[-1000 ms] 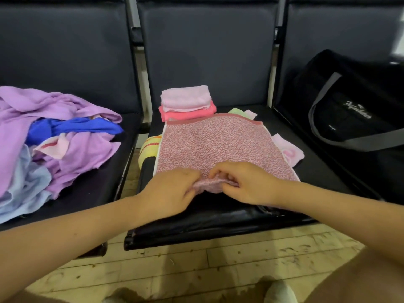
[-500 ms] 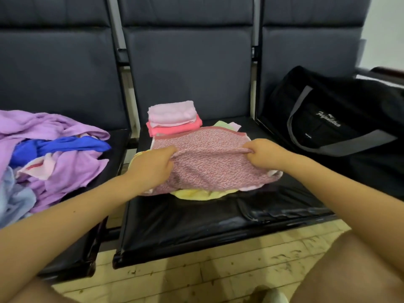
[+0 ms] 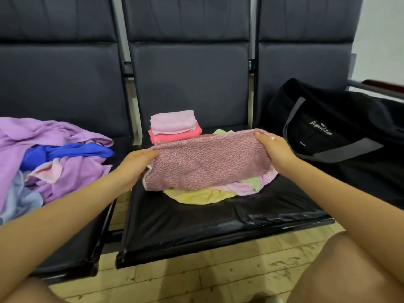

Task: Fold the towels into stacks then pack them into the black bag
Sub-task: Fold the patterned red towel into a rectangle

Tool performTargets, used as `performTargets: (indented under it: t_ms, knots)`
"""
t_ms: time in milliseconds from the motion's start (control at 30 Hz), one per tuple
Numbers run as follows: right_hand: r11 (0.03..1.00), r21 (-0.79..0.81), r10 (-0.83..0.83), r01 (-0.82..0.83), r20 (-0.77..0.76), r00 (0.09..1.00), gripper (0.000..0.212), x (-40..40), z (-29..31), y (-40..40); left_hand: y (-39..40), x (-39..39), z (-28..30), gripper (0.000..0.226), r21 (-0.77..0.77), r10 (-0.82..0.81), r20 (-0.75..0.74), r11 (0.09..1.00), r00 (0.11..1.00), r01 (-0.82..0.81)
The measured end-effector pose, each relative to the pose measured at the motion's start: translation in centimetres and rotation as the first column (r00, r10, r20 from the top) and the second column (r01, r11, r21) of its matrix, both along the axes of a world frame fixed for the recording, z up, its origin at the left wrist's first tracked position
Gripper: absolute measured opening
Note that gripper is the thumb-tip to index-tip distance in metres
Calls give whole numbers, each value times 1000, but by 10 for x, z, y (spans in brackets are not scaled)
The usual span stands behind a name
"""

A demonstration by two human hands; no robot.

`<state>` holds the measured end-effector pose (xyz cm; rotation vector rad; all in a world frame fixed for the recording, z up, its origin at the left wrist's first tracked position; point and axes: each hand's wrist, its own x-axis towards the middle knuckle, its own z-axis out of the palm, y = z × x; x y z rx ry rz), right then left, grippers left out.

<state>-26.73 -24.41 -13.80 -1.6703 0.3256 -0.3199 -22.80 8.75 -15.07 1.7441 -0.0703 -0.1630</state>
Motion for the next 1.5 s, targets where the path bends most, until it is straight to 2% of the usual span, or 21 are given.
performTargets:
  t_ms: [33,100,167,233,333,433,533,633,733,933,1067,1233,1400,1500]
  knots:
    - [1000,-21,20,-21,-32,999,35,0,-2,2,3,2,-3,16,-47,6,-2,999,1000,-6]
    - [997,-52,53,-60,-116,992,35,-1,-8,4,8,5,-8,20,-27,36,16,999,999,-36]
    - [987,-95,99,-128,-259,961,25,-8,-11,3,6,6,-11,23,67,72,17,995,997,-73]
    - [947,-170,184,-273,-411,893,24,-15,-18,-2,1,0,-13,25,170,50,14,984,999,-51]
    - [849,-262,292,-459,-492,820,24,-21,-37,-9,-5,-12,-22,10,281,-47,-57,958,997,61]
    - [767,-420,280,-485,-461,842,22,-25,-47,-9,-2,-18,-31,23,443,-150,-117,877,982,187]
    - [800,-466,255,-379,-308,917,28,-22,-46,-6,3,-12,-31,20,488,-185,-36,854,982,179]
    - [866,-435,202,-245,-144,969,30,-14,-41,-7,10,-2,-26,12,444,-169,66,888,983,122]
    - [905,-398,161,-150,-7,987,22,-7,-35,-7,15,9,-17,18,340,-114,33,936,993,96]
    - [909,-417,65,-13,111,992,24,35,-28,-6,3,54,0,13,339,16,129,939,991,-59]
    - [899,-433,-32,70,95,995,35,75,-29,-8,-7,92,4,15,418,63,219,896,974,-152]
    - [865,-489,-89,114,75,993,44,108,-40,-13,-7,126,-19,23,641,-15,363,729,932,-239]
    - [794,-603,-122,76,-36,992,40,117,-53,-15,-12,144,-37,26,719,-78,437,629,896,-296]
    - [745,-667,-98,-21,-140,985,35,120,-67,-18,-19,150,-49,23,790,-140,400,554,906,-263]
